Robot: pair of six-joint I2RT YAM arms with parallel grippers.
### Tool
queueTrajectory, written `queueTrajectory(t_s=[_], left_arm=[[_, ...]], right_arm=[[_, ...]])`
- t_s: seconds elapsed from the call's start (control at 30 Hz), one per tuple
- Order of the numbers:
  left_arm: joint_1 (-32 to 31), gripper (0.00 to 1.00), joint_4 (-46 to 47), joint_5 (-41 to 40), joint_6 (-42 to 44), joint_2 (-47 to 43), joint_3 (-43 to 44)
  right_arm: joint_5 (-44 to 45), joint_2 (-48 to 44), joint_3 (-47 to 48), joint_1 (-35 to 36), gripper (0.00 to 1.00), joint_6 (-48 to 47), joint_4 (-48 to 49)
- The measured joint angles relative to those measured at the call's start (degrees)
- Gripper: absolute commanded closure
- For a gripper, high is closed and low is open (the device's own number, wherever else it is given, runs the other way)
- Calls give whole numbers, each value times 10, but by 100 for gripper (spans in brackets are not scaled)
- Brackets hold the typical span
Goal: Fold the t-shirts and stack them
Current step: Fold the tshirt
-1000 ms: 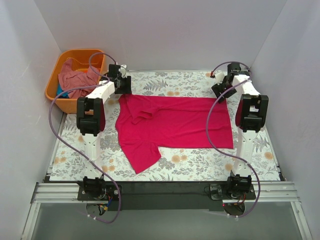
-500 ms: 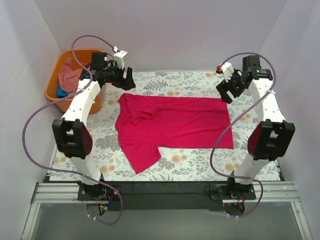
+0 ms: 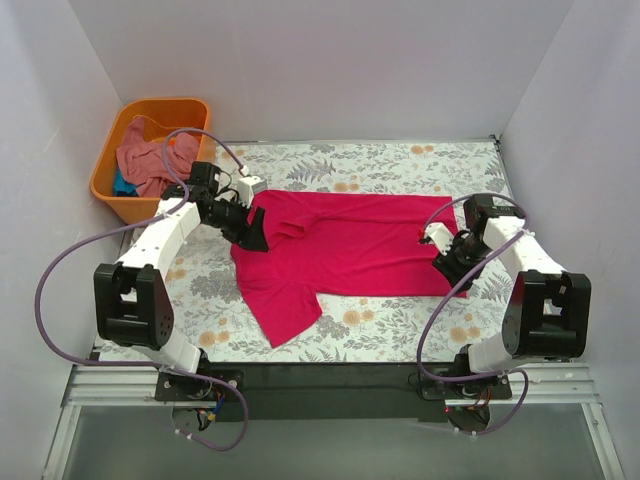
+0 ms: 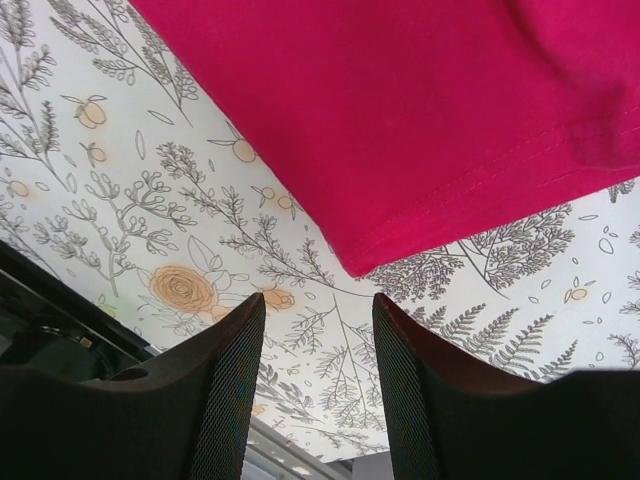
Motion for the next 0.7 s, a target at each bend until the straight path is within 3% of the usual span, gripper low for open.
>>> queueTrajectory(t_s=[0.53, 0.7], left_arm=[[-1, 38, -33, -20, 49, -19, -27], [-1, 38, -35, -25, 61, -20, -42]], right_arm=[[32, 10, -94, 22, 45, -18, 107], [46, 11, -115, 25, 54, -25, 137]])
